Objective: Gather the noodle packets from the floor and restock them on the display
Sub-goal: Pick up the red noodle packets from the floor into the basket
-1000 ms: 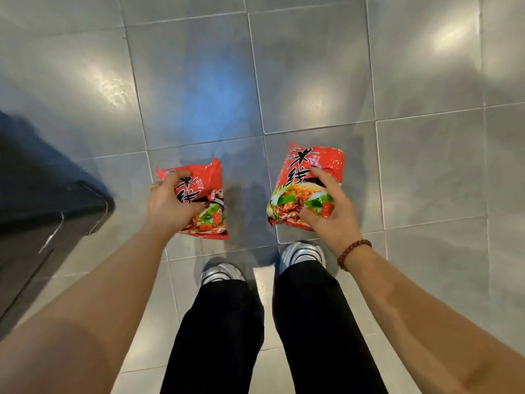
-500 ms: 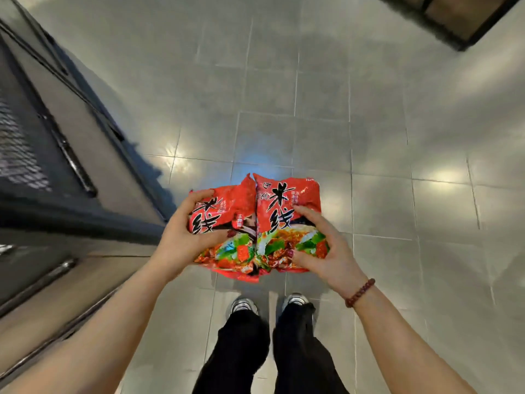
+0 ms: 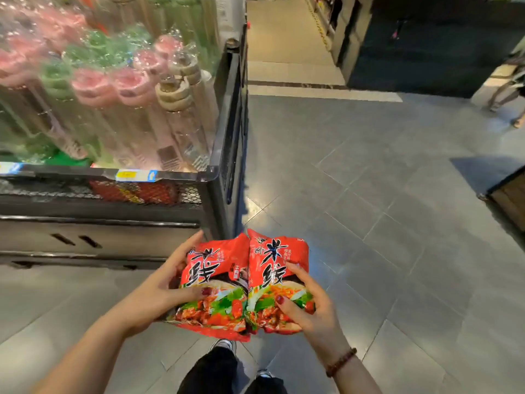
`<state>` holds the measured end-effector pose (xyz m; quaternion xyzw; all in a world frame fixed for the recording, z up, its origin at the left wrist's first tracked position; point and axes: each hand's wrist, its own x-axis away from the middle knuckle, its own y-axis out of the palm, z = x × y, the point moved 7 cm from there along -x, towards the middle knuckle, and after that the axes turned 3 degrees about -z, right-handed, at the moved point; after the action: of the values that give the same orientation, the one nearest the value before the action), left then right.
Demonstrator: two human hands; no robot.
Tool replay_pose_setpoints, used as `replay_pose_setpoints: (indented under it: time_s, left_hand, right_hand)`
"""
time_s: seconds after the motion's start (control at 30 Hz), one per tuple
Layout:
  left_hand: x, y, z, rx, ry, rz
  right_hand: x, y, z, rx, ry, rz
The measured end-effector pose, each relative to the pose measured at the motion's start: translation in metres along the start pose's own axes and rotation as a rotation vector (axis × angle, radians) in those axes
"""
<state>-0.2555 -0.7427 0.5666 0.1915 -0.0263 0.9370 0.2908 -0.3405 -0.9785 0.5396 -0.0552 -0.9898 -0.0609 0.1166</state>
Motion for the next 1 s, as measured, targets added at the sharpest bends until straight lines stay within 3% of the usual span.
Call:
replay_pose_setpoints:
  time_s: [0.2, 0.43, 0.7, 1.0]
  left_hand:
    - [0.086, -0.029, -0.018, 0.051, 0.102, 0.309]
    - [0.188, -0.095, -0.054, 0.074, 0.180, 0.757]
    - [0.308, -0.204, -0.085, 0.098, 0.192, 1.009]
    - [0.375, -0.300, -0.103, 0.237, 0.175, 1.247]
  right_hand:
    - [-0.022, 0.064, -0.010, 0.100, -0.033, -0.268]
    - [-0.048, 0.203, -0.006, 0.202, -0.051, -0.631]
    - [-0.056, 0.416, -0.005, 0.264, -0.091, -1.009]
    - [-0.070, 0.575, 0.005, 0.299, -0.040, -1.205]
